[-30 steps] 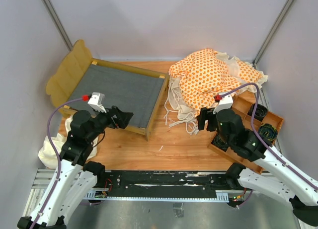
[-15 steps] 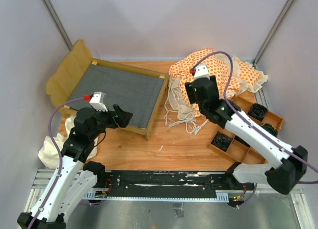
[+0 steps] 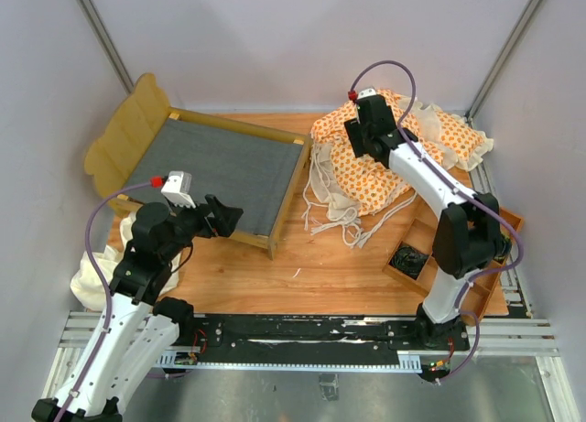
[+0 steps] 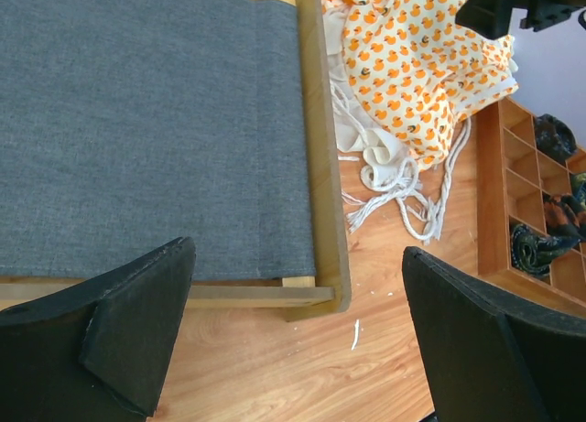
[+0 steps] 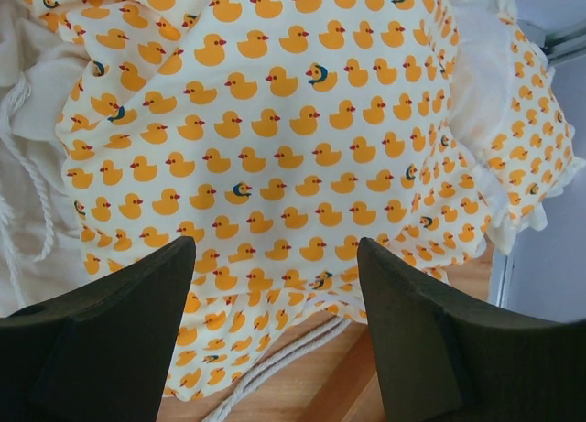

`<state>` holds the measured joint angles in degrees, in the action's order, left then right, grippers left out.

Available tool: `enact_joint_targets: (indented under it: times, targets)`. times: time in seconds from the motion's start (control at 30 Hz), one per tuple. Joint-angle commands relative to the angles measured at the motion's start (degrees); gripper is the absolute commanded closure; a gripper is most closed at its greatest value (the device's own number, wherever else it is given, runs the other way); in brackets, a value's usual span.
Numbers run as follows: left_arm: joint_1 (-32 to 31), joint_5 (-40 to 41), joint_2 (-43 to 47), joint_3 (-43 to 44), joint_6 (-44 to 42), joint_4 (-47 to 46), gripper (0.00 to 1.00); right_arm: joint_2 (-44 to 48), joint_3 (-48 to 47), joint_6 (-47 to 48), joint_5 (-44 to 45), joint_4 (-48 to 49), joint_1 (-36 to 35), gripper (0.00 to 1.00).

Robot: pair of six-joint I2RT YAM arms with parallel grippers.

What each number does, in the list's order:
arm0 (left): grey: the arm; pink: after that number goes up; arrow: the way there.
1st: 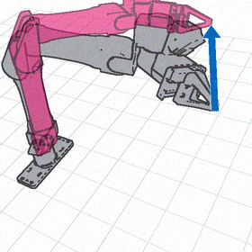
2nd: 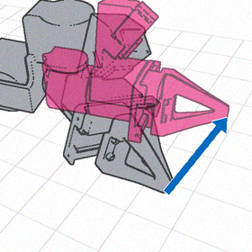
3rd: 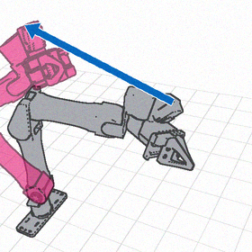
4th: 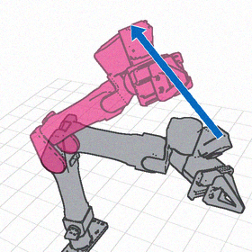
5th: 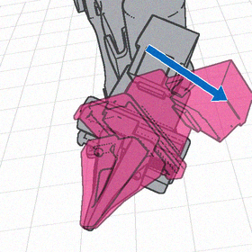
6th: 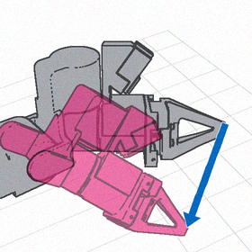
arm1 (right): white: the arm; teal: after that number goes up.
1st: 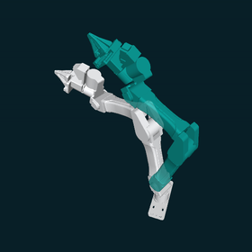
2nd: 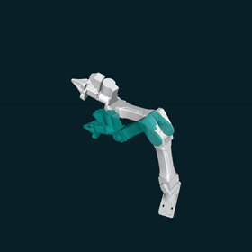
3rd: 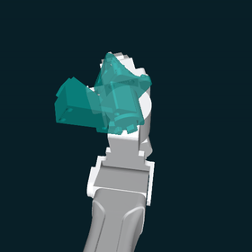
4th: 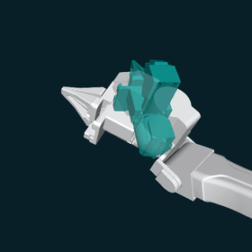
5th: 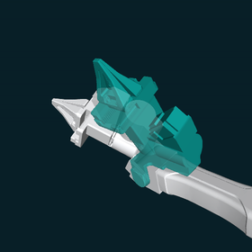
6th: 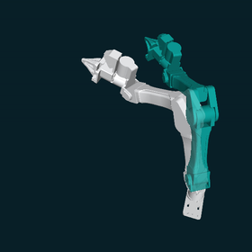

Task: Set up the pet bed
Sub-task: Pick up the mattress at the center of the board.

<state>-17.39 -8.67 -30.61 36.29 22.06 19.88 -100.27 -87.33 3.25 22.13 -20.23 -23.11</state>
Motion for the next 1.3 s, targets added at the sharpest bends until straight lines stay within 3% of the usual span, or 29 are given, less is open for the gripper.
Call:
enact_joint_targets:
  times: [0.0,0.4,0.57,0.63,0.77,0.8,1.07,1.27]
  targets:
    - [-0.5,0.6,0.2,-0.3,-1.1,-0.4,0.01,-5.1,-6.6,3.9,-3.6,-2.5,1.5,0.27]
    - [-0.5,1.4,-0.1,-0.4,-1.1,-0.3,0.01,-19.5,-13.9,5.2,-4.4,-5.1,3.9,0.29]
    - [-0.5,2.6,-0.4,-0.4,-0.9,0.0,0.01,-20.4,-10.6,6.6,-5.2,-0.8,4.4,0.4]
    - [-0.5,2.8,-0.6,-0.3,-0.8,0.2,0.01,-19.7,-8.7,7.4,-5.8,1.3,4.4,0.51]
    - [-0.5,3.2,-0.9,-0.3,-0.8,0.3,0.01,-17.6,-7.7,8.3,-4.9,1.8,4.3,0.97]
    - [-0.5,3.3,-1.0,-0.3,-0.7,0.4,0.01,-16.1,-7.2,8.4,-4.6,1.9,4.3,1.0]
    - [-0.5,3.5,-3.4,-0.1,-0.2,0.3,0.01,0.3,-1.8,9.2,-3.8,2.9,3.5,1.0]
    - [-0.5,4.6,-10.7,3.4,0.2,0.3,0.05,12.5,-0.6,11.5,0.9,2.5,1.6,1.0]
